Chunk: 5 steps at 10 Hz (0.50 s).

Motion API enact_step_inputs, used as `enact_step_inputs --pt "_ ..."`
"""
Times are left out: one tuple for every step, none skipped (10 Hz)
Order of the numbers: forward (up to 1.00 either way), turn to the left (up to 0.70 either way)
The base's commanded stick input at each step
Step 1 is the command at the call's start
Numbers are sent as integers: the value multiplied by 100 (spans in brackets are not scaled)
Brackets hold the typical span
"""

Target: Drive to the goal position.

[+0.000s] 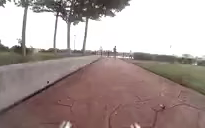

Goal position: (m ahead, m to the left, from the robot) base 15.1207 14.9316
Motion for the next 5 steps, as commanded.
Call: enact_step_inputs --pt "70 -25" --pt "70 -22" --pt "70 0" --pt "70 -8" --pt "70 -7"
